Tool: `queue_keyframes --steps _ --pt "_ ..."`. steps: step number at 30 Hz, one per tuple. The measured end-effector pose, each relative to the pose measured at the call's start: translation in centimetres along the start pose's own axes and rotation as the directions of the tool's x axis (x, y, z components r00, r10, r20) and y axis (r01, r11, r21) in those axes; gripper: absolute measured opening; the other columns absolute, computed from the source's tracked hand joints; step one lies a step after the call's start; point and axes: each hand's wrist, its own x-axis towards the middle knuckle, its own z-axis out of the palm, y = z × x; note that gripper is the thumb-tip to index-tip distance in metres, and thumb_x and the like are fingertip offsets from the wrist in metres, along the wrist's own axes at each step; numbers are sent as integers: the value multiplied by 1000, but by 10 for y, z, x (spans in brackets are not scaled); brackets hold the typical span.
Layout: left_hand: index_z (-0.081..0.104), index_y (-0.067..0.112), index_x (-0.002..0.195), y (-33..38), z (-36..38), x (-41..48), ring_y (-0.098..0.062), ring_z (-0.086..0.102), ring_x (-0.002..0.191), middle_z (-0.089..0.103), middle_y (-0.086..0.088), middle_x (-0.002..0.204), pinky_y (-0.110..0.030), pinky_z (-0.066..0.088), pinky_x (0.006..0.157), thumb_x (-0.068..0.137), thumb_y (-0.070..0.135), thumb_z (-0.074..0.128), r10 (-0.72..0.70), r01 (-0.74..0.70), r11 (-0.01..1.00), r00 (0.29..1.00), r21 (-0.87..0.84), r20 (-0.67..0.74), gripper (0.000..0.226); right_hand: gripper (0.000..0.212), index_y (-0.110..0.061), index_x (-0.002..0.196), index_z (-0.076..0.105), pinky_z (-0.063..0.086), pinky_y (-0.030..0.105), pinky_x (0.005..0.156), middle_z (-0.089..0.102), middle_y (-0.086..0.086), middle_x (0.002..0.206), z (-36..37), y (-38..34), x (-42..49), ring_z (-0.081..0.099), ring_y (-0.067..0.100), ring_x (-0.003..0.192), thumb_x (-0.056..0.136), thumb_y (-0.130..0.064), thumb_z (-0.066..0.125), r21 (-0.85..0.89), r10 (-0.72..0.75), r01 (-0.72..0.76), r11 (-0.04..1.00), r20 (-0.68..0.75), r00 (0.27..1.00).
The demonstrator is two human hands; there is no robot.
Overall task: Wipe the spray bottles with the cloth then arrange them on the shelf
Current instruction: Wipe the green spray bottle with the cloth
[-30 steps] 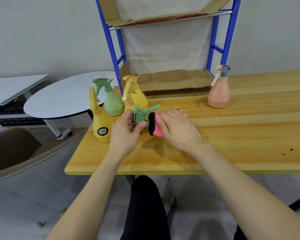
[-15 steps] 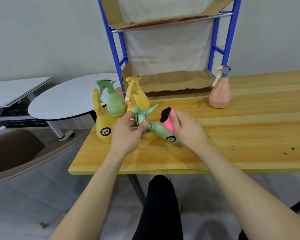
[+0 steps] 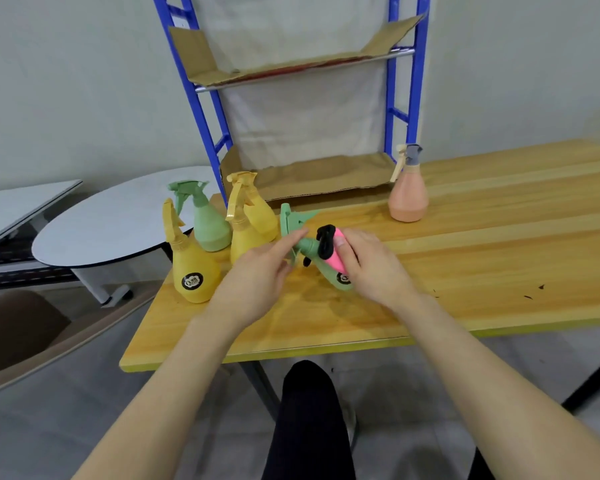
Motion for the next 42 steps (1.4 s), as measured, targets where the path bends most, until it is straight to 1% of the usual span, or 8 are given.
queue_keyframes --steps 3,10,16,24,28,34,39,42 --pt "60 19 153 -8 1 7 -30 70 83 75 -6 97 -41 56 63 93 10 81 222 -172 937 965 303 -138 65 46 -21 132 64 45 36 100 68 -3 124 3 0 2 57 17 118 117 -43 26 4 -16 16 1000 -1 1000" --pt "74 11 110 -8 1 20 -26 54 85 55 -4 91 -40 47 68 101 38 75 378 -244 831 907 499 -186 29 43 -21 136 64 45 43 109 69 -4 131 12 -8 -12 59 20 127 117 -36 29 -125 -31 10 992 -168 985" --pt "59 15 88 0 17 18 -29 59 82 57 -2 88 -45 53 85 105 44 58 154 -111 959 976 259 -153 34 43 -24 155 55 23 49 129 57 -8 154 24 -13 -24 41 15 152 116 -34 41 -263 -252 203 943 -171 952" --pt "55 21 91 14 19 36 -12 68 52 67 -1 58 -47 58 63 116 43 37 -269 255 959 957 -123 -111 38 43 -20 131 67 46 51 108 68 -4 131 21 -17 -5 58 23 124 114 -40 32 -42 115 -131 991 -269 956" --pt "51 22 78 18 17 44 -28 72 64 70 -6 65 -47 58 72 117 40 33 -370 365 915 929 -170 3 46 40 -24 141 66 32 49 122 67 -9 140 31 -35 -23 54 18 137 116 -38 38 -241 -149 81 967 -283 948" --pt "51 12 74 22 14 40 -16 71 45 74 -12 62 -20 52 51 117 38 32 -515 520 829 854 -206 81 54 46 -23 143 62 43 53 115 61 -4 147 26 -13 -19 50 21 139 114 -43 31 -12 207 -222 975 -315 926" --pt "51 11 70 24 13 40 -20 73 53 74 -12 66 -29 56 60 117 38 33 -566 575 795 818 -190 108 58 45 -32 156 52 24 52 128 55 -9 155 27 -18 -28 39 19 152 114 -42 41 -287 -186 129 949 -179 966" --pt "51 10 69 27 9 39 -5 65 42 68 -5 55 -15 45 45 118 36 35 -575 582 781 812 -227 106 57 45 -31 153 52 35 49 122 54 -10 152 23 -1 -26 41 15 147 115 -45 32 -183 -13 -28 983 -221 975"
